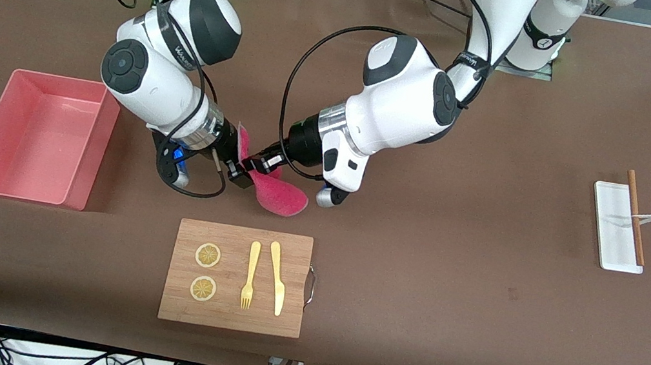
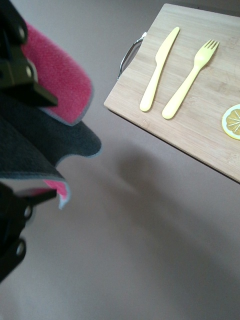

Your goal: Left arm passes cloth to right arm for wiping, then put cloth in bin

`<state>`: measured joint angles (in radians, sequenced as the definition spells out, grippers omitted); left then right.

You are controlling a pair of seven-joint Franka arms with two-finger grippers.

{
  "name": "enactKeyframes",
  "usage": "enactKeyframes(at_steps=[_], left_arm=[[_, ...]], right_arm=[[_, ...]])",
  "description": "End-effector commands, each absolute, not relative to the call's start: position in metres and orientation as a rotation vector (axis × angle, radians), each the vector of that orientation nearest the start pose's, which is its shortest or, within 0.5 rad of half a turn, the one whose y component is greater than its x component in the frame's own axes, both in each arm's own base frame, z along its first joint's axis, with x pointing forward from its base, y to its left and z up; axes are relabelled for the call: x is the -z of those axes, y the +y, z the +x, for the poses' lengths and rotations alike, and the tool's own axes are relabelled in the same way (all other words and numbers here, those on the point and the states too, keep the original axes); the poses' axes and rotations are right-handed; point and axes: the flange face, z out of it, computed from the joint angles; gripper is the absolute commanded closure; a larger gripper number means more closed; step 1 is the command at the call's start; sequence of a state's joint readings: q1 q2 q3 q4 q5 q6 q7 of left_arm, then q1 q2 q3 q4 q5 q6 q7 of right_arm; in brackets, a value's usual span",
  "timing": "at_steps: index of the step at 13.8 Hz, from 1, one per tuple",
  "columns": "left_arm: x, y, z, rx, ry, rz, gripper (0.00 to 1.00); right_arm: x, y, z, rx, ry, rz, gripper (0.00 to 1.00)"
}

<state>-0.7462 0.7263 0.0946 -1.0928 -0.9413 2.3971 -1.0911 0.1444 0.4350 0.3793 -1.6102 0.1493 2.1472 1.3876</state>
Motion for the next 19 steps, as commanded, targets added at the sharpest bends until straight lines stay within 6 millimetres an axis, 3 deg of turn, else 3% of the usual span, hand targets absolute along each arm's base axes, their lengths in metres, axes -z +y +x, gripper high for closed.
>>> enactKeyframes(at_steps=[1,19], left_arm=[[-0.4704,-0.5084,0.6147,0.292,0.999,1.964,1.00],[-0.4679,-0.5062,0.6162,0.282,0.990,1.973,1.00]], right_arm=[[-0.4058,0.3193,0.6015,-0.248,1.361,-2.514,1.00],[-0.4105,0.3193,0.6017,-0.296,1.373,-2.475,1.00]])
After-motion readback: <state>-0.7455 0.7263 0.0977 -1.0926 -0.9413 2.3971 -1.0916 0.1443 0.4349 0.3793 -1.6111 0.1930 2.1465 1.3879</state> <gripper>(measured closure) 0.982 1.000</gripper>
